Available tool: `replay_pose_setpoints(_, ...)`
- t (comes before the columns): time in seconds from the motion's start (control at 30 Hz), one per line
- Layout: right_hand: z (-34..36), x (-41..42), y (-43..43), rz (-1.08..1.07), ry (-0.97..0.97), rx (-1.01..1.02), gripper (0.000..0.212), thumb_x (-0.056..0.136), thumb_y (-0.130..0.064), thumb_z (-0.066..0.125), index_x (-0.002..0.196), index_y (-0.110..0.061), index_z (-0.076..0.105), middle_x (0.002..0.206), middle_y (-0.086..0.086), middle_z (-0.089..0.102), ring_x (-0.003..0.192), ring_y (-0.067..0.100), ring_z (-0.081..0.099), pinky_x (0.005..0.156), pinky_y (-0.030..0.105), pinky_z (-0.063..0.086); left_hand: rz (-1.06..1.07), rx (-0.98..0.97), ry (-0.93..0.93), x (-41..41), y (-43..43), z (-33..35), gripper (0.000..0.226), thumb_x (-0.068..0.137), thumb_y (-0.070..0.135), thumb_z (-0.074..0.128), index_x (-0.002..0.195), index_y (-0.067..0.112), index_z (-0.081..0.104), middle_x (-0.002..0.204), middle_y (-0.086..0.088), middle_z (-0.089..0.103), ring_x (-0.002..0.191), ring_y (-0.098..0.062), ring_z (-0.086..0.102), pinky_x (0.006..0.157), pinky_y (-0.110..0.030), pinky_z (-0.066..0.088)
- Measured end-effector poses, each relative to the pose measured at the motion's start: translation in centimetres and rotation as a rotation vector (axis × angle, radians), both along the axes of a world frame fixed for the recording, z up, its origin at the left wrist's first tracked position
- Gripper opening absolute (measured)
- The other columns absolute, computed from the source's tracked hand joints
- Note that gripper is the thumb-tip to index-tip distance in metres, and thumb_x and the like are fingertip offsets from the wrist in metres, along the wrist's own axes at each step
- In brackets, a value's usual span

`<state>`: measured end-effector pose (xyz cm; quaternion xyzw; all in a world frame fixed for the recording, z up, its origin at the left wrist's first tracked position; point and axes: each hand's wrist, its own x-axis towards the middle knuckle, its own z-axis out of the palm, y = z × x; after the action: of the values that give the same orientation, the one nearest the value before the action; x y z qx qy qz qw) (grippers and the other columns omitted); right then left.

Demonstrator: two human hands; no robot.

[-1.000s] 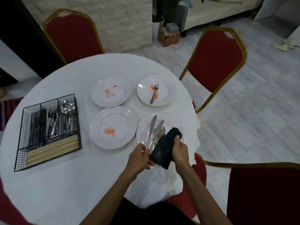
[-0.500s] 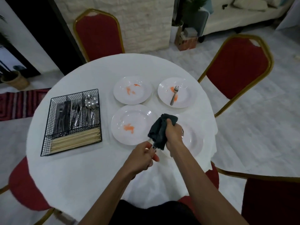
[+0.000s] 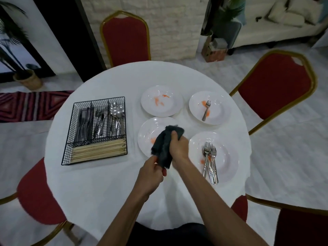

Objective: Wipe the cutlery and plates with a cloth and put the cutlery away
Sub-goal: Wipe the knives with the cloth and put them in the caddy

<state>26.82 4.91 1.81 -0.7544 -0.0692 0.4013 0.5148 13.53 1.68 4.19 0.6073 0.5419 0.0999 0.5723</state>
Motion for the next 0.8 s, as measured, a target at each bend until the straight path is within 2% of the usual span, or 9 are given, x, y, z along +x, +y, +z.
replay_pose_setpoints(0.1,0.0,-1.6,0.3,0.162,0.004,0.026,0.03,0.102,-0.032,0.052,0.104,-0.007,0.068,0.098,0.011,0.073,0.092,0.027,0.07,0.087,0.044,0.059,0.055,0.013,-0.05,-1.0,0.7,0.5,0.017,0.098,0.014,0.044,0.095,0.02,0.06,0.075,0.002,0.063,0.059,-0.011,0.049,0.055,-0.024,0.037)
replay_pose_setpoints(0.2,0.2,0.3,2.4,0.055,-0.05,-0.017,0.033,0.102,-0.034,0.052,0.104,-0.005,0.067,0.095,0.011,0.071,0.092,0.029,0.069,0.088,0.047,0.059,0.059,-0.005,-0.045,-2.8,0.9,0.7,0.018,0.104,0.022,0.044,0.094,0.021,0.059,0.072,0.006,0.066,0.058,-0.009,0.049,0.058,-0.026,0.039)
replay_pose_setpoints(0.33,1.1,0.0,2.8,-0.086,0.0,-0.004,0.036,0.107,-0.033,0.042,0.112,-0.004,0.062,0.1,0.009,0.067,0.095,0.027,0.064,0.077,0.036,0.052,0.125,-0.041,-0.048,-4.5,1.0,0.3,0.014,0.104,0.022,0.046,0.098,0.019,0.059,0.074,0.004,0.072,0.055,-0.011,0.049,0.053,-0.026,0.041)
replay_pose_setpoints(0.43,1.5,-4.9,1.0,0.341,-0.016,0.055,0.038,0.106,-0.044,0.043,0.11,-0.012,0.063,0.102,0.006,0.072,0.094,0.023,0.069,0.073,0.03,0.055,0.232,-0.032,-0.082,-4.7,2.1,0.5,0.018,0.101,0.012,0.045,0.103,0.017,0.062,0.073,-0.003,0.072,0.05,-0.014,0.056,0.05,-0.026,0.046)
replay_pose_setpoints(0.5,1.1,-7.9,0.6,0.566,-0.071,0.084,0.028,0.104,-0.037,0.05,0.109,-0.013,0.064,0.099,0.005,0.074,0.093,0.023,0.071,0.076,0.031,0.058,0.253,-0.009,-0.08,-5.2,3.0,0.6,0.021,0.1,0.011,0.045,0.106,0.018,0.064,0.081,-0.006,0.074,0.053,-0.017,0.068,0.054,-0.029,0.055)
replay_pose_setpoints(0.57,0.7,-8.5,1.7,0.525,-0.065,0.08,0.019,0.103,-0.026,0.054,0.107,-0.012,0.066,0.098,0.008,0.075,0.094,0.025,0.071,0.081,0.035,0.06,0.194,-0.025,-0.053,-6.4,3.8,0.8,0.022,0.103,0.021,0.048,0.105,0.016,0.069,0.088,-0.004,0.077,0.062,-0.018,0.075,0.067,-0.036,0.063)
replay_pose_setpoints(0.67,1.0,-7.6,3.3,0.421,-0.043,0.039,0.028,0.105,-0.029,0.051,0.106,-0.007,0.069,0.092,0.008,0.073,0.083,0.022,0.07,0.069,0.029,0.056,0.104,0.026,0.116,-9.5,5.4,0.9,0.036,0.102,0.039,0.05,0.092,0.017,0.076,0.087,0.003,0.078,0.069,-0.009,0.075,0.082,-0.035,0.061)
replay_pose_setpoints(0.73,1.6,-7.5,3.7,0.481,-0.059,0.005,0.036,0.106,-0.036,0.048,0.105,-0.008,0.07,0.088,0.005,0.072,0.075,0.016,0.067,0.063,0.023,0.05,0.213,0.136,0.179,-11.2,7.2,0.8,0.035,0.102,0.037,0.05,0.083,0.022,0.074,0.087,0.005,0.077,0.077,-0.011,0.074,0.087,-0.036,0.058)
replay_pose_setpoints(0.8,2.5,-8.7,3.7,0.632,-0.059,0.0,0.037,0.106,-0.039,0.047,0.103,-0.012,0.072,0.086,0.002,0.073,0.073,0.013,0.067,0.062,0.02,0.05,0.335,0.133,0.08,-11.4,9.2,0.8,0.03,0.102,0.035,0.049,0.084,0.026,0.071,0.093,0.003,0.076,0.088,-0.017,0.071,0.089,-0.041,0.057)
